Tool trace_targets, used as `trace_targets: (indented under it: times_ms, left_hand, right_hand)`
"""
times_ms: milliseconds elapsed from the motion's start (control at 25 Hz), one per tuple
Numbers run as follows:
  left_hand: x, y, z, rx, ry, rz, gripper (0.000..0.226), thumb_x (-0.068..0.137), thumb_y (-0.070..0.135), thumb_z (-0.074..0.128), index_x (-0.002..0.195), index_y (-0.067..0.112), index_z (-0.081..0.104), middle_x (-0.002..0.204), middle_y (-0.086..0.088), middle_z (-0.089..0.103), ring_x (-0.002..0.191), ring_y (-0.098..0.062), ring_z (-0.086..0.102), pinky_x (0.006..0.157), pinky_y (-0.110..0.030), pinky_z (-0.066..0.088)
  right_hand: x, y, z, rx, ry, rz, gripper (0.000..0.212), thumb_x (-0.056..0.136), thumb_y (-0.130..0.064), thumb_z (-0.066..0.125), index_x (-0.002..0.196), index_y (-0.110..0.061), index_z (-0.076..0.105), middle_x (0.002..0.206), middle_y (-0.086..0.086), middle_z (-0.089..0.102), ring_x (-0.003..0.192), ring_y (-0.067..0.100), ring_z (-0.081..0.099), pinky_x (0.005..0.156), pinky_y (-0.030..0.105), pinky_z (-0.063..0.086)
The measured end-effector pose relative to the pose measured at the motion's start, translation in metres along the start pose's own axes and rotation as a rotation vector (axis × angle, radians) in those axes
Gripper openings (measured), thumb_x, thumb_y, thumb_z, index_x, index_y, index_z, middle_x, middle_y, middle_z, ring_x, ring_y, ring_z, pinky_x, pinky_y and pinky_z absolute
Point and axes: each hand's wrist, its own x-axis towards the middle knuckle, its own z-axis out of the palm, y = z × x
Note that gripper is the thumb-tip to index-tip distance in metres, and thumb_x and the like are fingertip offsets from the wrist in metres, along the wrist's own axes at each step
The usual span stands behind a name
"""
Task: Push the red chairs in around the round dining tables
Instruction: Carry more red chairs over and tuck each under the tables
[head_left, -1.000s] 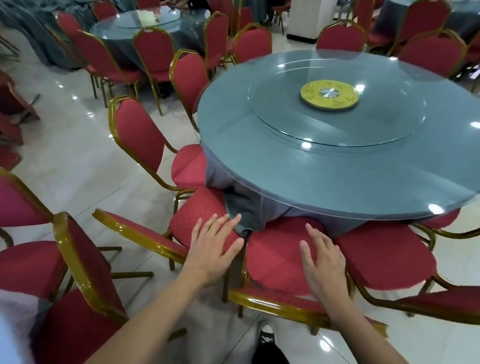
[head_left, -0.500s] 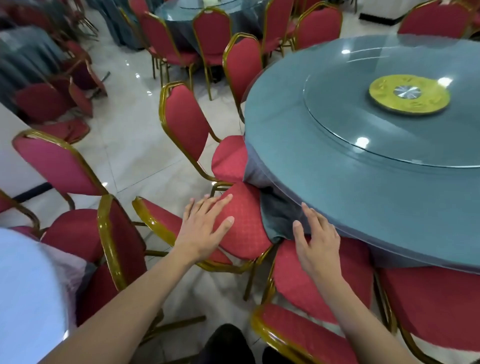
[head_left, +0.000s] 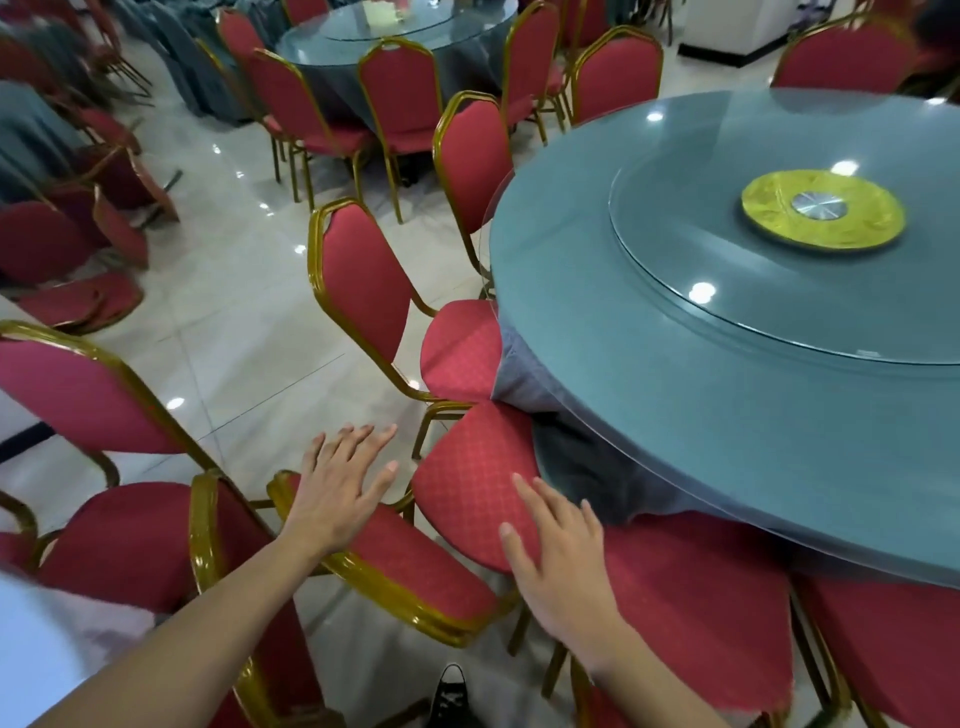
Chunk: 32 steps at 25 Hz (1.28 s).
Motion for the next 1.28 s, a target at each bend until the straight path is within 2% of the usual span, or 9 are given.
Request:
trace_targets:
  times_ms: [240, 440, 560, 680, 760, 800, 920, 1080, 1280]
  left_hand:
    - [0.019, -0.084, 0.017, -0.072, -0.109, 0.063, 0.083, 0.086, 0.08, -0.01, 0.156, 0.047, 0.023, 0.163, 0.007, 0.03, 0.155, -0.013, 0.011, 0.125, -0.045, -0.004]
    - [0.021, -0.122, 0.023, -0.212, -0.126, 0.123, 0.074, 0.092, 0.078, -0.001, 0.154, 0.048, 0.025, 0.162, 0.01, 0.03, 0.154, -0.008, 0.009, 0.126, -0.046, -0.004]
    - [0.008, -0.125, 0.029, -0.295, -0.134, 0.145, 0.07, 0.094, 0.077, 0.004, 0.153, 0.048, 0.029, 0.16, 0.013, 0.034, 0.153, -0.006, 0.012, 0.126, -0.043, -0.005]
    - [0.005, -0.119, 0.033, -0.32, -0.071, 0.12, 0.071, 0.095, 0.073, 0.008, 0.152, 0.042, 0.037, 0.157, 0.012, 0.04, 0.152, -0.009, 0.02, 0.126, -0.04, 0.0]
    - [0.008, -0.118, 0.034, -0.353, -0.028, 0.107, 0.072, 0.095, 0.07, 0.012, 0.151, 0.038, 0.041, 0.155, 0.01, 0.043, 0.15, -0.01, 0.024, 0.125, -0.039, 0.005]
    - [0.011, -0.119, 0.034, -0.366, -0.018, 0.107, 0.073, 0.095, 0.071, 0.012, 0.151, 0.036, 0.042, 0.155, 0.009, 0.043, 0.149, -0.01, 0.025, 0.125, -0.04, 0.008]
    - [0.017, -0.122, 0.034, -0.378, -0.015, 0.131, 0.077, 0.092, 0.074, 0.01, 0.151, 0.036, 0.043, 0.154, 0.011, 0.045, 0.149, -0.012, 0.029, 0.124, -0.043, 0.013]
    - [0.033, -0.128, 0.031, -0.391, -0.029, 0.167, 0.08, 0.091, 0.077, 0.006, 0.152, 0.038, 0.041, 0.155, 0.012, 0.043, 0.148, -0.013, 0.03, 0.123, -0.046, 0.015]
    - [0.067, -0.138, 0.026, -0.374, -0.033, 0.193, 0.083, 0.09, 0.079, 0.002, 0.153, 0.039, 0.037, 0.157, 0.008, 0.042, 0.149, -0.015, 0.029, 0.123, -0.046, 0.015]
  right_hand:
    - [0.025, -0.052, 0.051, -0.073, -0.205, 0.005, 0.057, 0.099, -0.072, 0.014, 0.154, -0.058, 0.008, 0.162, -0.022, 0.023, 0.15, -0.005, 0.008, 0.127, 0.042, -0.002]
    - [0.027, -0.072, 0.079, -0.034, -0.328, 0.027, 0.064, 0.096, -0.077, 0.016, 0.155, -0.058, 0.001, 0.164, -0.027, 0.006, 0.15, -0.01, -0.007, 0.126, 0.042, -0.009]
    - [0.013, -0.071, 0.096, -0.023, -0.418, 0.043, 0.064, 0.098, -0.075, 0.018, 0.156, -0.056, 0.002, 0.164, -0.027, 0.008, 0.149, -0.012, -0.008, 0.126, 0.041, -0.005]
    - [-0.003, -0.072, 0.115, 0.053, -0.524, 0.122, 0.064, 0.092, -0.083, 0.018, 0.152, -0.061, 0.01, 0.163, -0.025, 0.018, 0.15, -0.008, 0.008, 0.126, 0.036, 0.009]
    - [-0.01, -0.074, 0.125, 0.17, -0.493, 0.224, 0.064, 0.086, -0.089, 0.022, 0.146, -0.066, 0.022, 0.158, -0.029, 0.027, 0.146, -0.006, 0.023, 0.122, 0.032, 0.022]
    - [-0.01, -0.075, 0.13, 0.19, -0.453, 0.24, 0.065, 0.085, -0.09, 0.024, 0.145, -0.066, 0.026, 0.157, -0.031, 0.027, 0.144, -0.01, 0.024, 0.121, 0.031, 0.024]
    - [-0.011, -0.078, 0.138, 0.183, -0.368, 0.251, 0.069, 0.085, -0.09, 0.027, 0.149, -0.062, 0.026, 0.157, -0.036, 0.022, 0.141, -0.019, 0.016, 0.121, 0.026, 0.021]
    - [-0.005, -0.084, 0.153, 0.209, -0.268, 0.274, 0.067, 0.087, -0.086, 0.032, 0.15, -0.066, 0.021, 0.157, -0.039, 0.021, 0.142, -0.018, 0.017, 0.12, 0.024, 0.016]
    - [0.014, -0.094, 0.167, 0.233, -0.1, 0.3, 0.061, 0.087, -0.086, 0.032, 0.145, -0.066, 0.032, 0.147, -0.038, 0.037, 0.138, -0.014, 0.033, 0.114, 0.026, 0.033]
